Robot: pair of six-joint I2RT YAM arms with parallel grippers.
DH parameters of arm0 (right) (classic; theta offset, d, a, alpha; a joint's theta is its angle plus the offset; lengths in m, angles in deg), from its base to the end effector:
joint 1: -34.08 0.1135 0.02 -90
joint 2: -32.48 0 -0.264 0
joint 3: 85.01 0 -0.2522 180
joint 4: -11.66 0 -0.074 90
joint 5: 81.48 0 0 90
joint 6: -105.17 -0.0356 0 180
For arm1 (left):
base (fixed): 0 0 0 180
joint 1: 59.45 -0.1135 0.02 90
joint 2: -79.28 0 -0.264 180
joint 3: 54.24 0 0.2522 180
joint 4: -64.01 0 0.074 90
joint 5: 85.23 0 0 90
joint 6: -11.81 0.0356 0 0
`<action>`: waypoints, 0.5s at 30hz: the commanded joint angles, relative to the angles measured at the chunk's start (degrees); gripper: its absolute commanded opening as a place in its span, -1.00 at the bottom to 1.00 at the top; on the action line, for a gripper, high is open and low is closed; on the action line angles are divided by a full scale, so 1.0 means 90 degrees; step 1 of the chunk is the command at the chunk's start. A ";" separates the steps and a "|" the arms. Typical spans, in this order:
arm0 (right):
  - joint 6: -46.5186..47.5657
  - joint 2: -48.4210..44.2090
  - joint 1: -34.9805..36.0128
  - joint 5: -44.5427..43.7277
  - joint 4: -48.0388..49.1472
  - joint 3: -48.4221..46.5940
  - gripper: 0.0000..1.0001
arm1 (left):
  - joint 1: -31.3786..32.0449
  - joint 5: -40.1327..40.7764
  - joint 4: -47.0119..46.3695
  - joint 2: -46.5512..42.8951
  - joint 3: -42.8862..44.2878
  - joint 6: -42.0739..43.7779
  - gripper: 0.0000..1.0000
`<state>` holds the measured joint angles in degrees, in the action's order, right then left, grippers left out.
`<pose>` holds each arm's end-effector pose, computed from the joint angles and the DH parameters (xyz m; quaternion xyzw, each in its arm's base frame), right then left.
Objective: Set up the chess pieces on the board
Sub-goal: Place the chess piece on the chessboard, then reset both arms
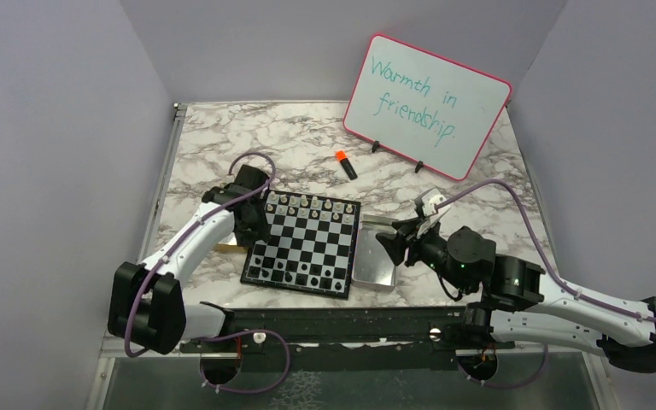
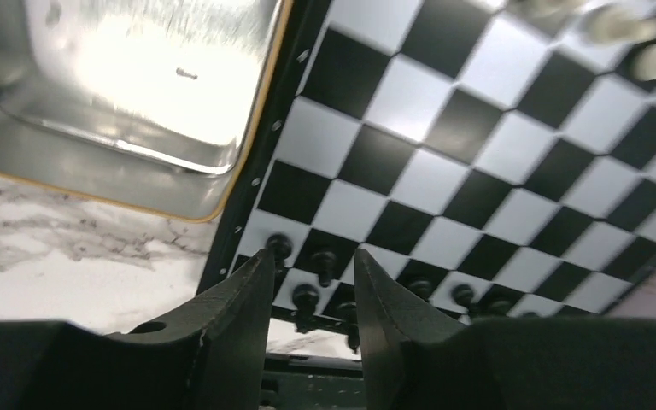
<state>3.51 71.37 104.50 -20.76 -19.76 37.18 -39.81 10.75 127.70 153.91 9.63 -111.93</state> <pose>0.0686 0.1408 0.3383 -0.2323 0.7351 0.2490 0.5862 0.2152 -0.0728 0.2156 -0.1284 0.9811 -0.0145 0.1439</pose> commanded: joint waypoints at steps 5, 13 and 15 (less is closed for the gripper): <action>-0.1175 0.0235 -0.0001 0.0069 -0.0415 -0.0067 0.76 | 0.0035 -0.1354 -0.0822 -0.0594 0.1402 0.0227 -0.13; -0.2335 0.0518 -0.0001 -0.0458 -0.0755 -0.0582 1.00 | 0.0035 -0.2216 -0.1670 -0.1217 0.1545 0.0508 0.98; -0.2618 0.0618 -0.0001 -0.0762 -0.0985 -0.0727 1.00 | 0.0035 -0.2500 -0.1990 -0.1466 0.1385 0.0519 0.98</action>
<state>-12.33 75.89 104.50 -21.59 -25.46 34.44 -39.81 -4.46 116.73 144.97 23.02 -108.76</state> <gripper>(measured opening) 0.998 0.978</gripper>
